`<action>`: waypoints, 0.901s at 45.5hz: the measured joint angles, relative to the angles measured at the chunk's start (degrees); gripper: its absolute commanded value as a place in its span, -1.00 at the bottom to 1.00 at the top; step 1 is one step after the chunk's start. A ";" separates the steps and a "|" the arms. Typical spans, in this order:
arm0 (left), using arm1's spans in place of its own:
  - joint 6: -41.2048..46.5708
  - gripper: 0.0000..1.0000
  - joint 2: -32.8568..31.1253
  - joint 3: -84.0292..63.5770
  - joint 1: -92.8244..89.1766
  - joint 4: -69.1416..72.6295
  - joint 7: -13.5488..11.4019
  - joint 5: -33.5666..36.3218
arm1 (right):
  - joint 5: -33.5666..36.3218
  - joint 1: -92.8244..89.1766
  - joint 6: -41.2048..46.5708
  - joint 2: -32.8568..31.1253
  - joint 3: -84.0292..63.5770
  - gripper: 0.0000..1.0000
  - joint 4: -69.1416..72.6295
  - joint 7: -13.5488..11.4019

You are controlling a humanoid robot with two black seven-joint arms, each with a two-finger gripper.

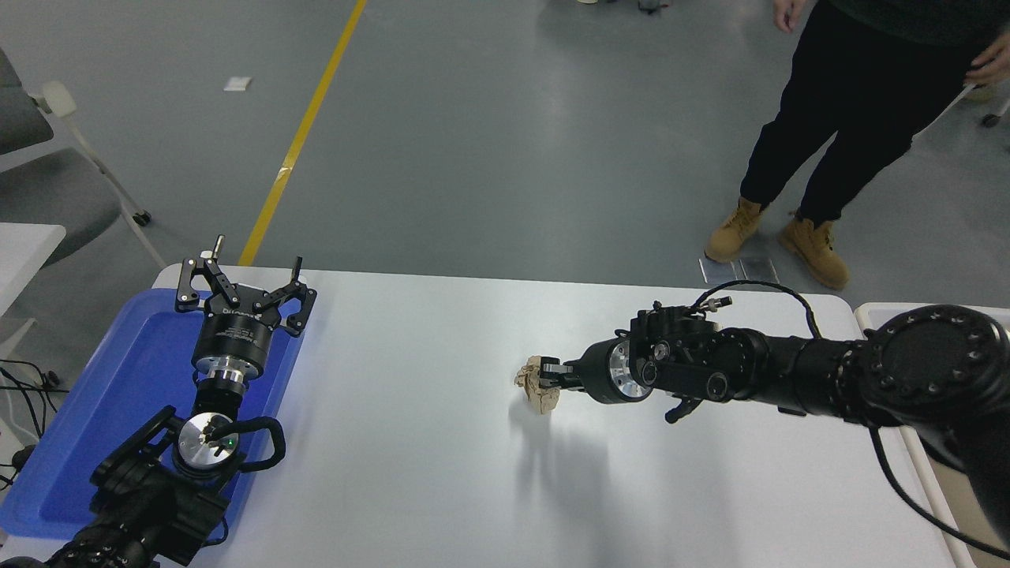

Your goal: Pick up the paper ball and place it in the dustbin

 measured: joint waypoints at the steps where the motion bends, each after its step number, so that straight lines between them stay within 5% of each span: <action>1: 0.00 1.00 0.00 0.00 0.00 0.00 0.00 -0.01 | 0.26 0.88 0.08 -0.39 -0.75 -0.81 0.66 0.00; 41: -0.02 1.00 0.09 0.00 0.08 -0.01 0.06 0.01 | 6.76 49.67 11.09 -15.85 -24.69 -0.75 31.32 -0.07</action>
